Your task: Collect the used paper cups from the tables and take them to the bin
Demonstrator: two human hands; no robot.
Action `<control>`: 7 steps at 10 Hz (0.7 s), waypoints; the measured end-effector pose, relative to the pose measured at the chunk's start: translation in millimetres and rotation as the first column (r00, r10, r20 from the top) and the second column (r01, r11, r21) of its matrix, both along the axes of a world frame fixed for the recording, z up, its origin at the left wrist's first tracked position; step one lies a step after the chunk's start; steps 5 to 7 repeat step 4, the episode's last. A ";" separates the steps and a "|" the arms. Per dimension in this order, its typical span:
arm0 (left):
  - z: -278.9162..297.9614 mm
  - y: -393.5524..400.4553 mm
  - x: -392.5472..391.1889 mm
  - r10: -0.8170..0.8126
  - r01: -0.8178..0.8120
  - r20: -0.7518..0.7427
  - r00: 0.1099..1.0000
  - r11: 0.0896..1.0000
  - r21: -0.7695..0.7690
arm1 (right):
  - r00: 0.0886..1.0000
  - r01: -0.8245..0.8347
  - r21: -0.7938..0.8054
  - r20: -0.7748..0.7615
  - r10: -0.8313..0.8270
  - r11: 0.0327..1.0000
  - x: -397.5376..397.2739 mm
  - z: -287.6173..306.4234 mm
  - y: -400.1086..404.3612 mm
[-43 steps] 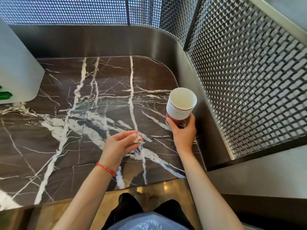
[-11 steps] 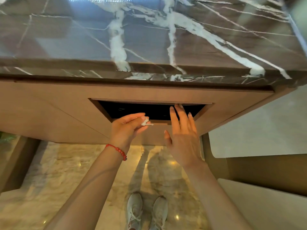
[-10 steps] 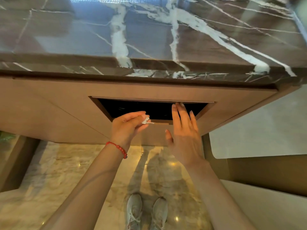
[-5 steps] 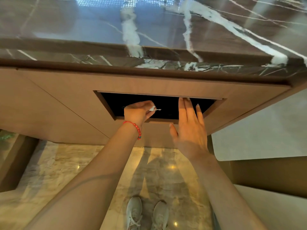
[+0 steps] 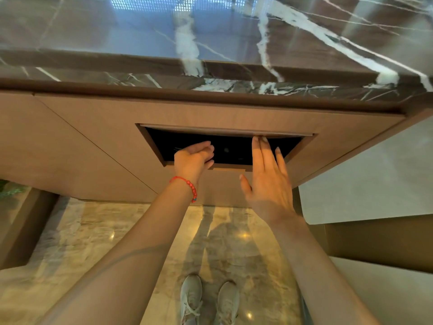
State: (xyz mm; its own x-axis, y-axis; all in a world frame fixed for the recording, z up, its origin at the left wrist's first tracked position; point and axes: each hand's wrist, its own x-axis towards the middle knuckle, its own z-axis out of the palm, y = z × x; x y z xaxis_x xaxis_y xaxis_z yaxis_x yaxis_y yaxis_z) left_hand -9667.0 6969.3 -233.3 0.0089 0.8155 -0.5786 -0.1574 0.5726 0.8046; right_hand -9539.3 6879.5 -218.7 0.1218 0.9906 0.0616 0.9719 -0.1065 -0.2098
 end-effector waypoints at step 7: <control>31.9 -77.9 -38.2 -0.173 0.377 -0.570 0.803 0.889 0.261 | 0.987 0.002 -0.087 -0.157 -0.016 0.996 -6.6 22.8 -45.6</control>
